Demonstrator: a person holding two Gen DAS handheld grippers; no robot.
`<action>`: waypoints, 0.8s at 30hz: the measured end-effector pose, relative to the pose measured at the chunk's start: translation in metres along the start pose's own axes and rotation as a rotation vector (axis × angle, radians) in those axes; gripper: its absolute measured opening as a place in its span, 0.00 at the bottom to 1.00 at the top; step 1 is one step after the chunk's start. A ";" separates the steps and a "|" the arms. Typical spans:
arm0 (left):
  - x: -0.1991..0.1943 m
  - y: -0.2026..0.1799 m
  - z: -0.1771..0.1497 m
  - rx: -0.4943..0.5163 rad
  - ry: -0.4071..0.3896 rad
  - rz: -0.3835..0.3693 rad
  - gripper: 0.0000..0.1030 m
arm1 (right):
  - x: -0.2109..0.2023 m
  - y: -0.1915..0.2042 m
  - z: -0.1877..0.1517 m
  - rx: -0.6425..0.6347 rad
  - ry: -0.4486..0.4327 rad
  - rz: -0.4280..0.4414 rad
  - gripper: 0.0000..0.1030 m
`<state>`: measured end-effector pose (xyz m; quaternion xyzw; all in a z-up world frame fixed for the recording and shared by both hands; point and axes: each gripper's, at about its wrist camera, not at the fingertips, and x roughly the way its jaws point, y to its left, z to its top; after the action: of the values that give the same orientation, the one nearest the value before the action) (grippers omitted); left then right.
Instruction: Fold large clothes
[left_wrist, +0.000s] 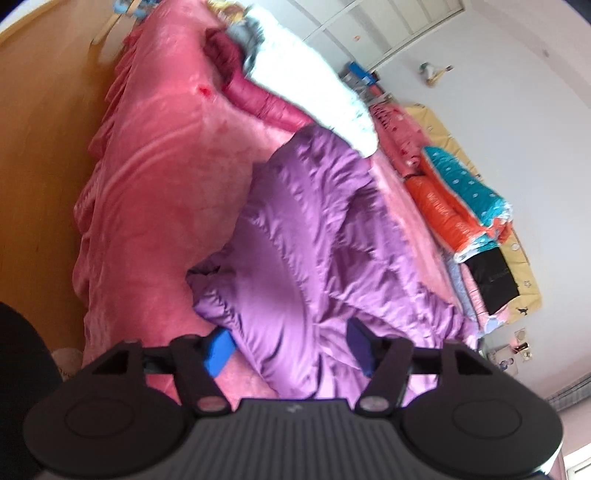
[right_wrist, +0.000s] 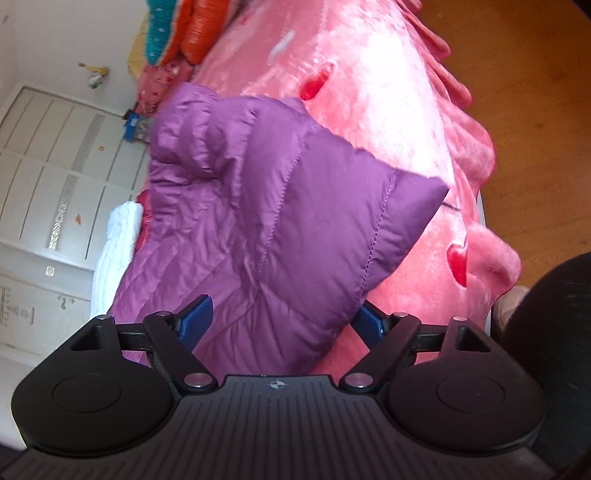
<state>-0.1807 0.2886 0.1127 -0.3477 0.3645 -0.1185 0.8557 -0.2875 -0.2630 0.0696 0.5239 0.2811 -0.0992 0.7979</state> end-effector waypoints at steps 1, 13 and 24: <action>-0.005 -0.004 0.000 0.024 -0.013 -0.006 0.72 | -0.005 0.004 -0.001 -0.026 -0.019 0.005 1.00; -0.020 -0.099 -0.004 0.560 -0.216 -0.049 0.93 | -0.006 0.034 -0.002 -0.162 -0.046 0.042 1.00; 0.042 -0.116 0.008 0.630 -0.192 0.028 0.93 | -0.006 0.084 -0.017 -0.432 -0.086 0.184 1.00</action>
<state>-0.1393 0.1885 0.1732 -0.0705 0.2322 -0.1805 0.9532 -0.2604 -0.2129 0.1339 0.3598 0.2125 0.0142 0.9084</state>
